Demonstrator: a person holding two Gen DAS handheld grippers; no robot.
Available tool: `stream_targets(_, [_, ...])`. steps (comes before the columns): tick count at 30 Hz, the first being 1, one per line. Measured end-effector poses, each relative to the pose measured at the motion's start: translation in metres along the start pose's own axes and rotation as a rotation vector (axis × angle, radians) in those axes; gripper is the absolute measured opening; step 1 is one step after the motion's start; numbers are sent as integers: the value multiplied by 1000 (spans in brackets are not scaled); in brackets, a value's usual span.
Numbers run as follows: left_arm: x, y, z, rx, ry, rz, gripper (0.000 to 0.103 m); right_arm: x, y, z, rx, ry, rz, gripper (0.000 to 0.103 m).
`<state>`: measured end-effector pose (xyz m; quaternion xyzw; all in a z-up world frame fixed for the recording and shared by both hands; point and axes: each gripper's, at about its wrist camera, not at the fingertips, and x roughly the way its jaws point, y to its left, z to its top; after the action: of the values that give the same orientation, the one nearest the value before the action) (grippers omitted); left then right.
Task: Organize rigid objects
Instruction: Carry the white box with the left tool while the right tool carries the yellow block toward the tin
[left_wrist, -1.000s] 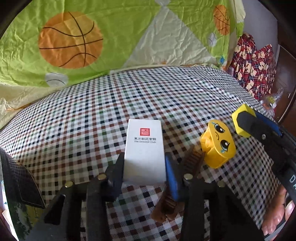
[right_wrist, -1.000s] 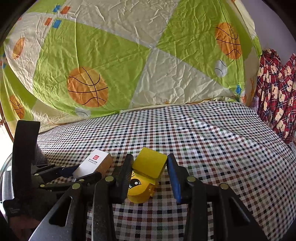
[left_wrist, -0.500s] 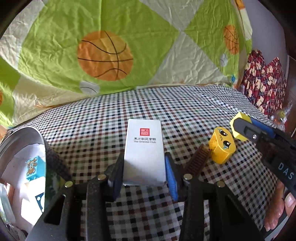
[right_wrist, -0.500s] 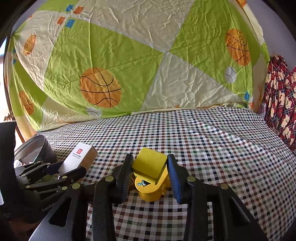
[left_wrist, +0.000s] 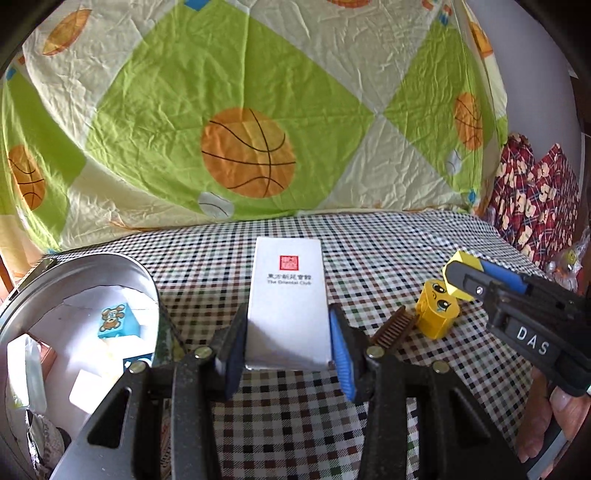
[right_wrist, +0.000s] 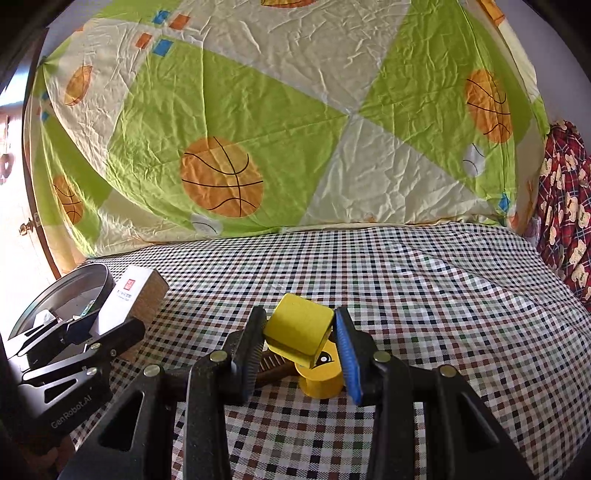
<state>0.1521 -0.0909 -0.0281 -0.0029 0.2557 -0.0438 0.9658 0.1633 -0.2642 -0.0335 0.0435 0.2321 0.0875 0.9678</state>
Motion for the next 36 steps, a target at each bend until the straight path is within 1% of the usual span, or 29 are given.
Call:
stream_targets(6, [-16,3,-4,-7,-53,24,40,-5,4,-2,-5,-7,20,40])
stream_targets(11, [-27,0,-7,7,-88,43,40,-16,8,-6,-7,-40,38,40])
stream_targets(17, [-37,4,-11,-4,-108,47,40,-25,19,-7,-50,-78,23,40])
stream_targets(22, [-46,9,-14,-25,-134,57,40,-30,25,-9,-74,-100,30,40])
stream_targets(36, [-64,23,-20,-57,-169,67,40,-40,43,-14,-132,-134,94,40])
